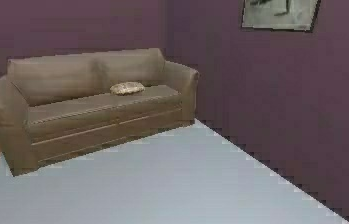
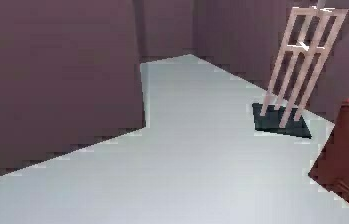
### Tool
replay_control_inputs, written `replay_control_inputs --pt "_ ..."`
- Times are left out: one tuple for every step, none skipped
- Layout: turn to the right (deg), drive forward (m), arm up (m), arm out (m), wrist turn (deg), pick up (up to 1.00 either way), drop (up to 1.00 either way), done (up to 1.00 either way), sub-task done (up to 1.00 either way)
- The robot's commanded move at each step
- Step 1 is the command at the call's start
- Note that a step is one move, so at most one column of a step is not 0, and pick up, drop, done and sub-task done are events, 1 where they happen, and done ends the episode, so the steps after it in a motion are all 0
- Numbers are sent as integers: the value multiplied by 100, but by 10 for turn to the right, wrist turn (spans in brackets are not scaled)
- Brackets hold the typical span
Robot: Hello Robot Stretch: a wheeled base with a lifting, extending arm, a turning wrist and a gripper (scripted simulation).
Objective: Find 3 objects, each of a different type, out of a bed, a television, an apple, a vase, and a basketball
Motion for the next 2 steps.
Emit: replay_control_inputs --pt "450 0 0 0 0 0 0 0 0" --pt "450 0 0 0 0 0 0 0 0"
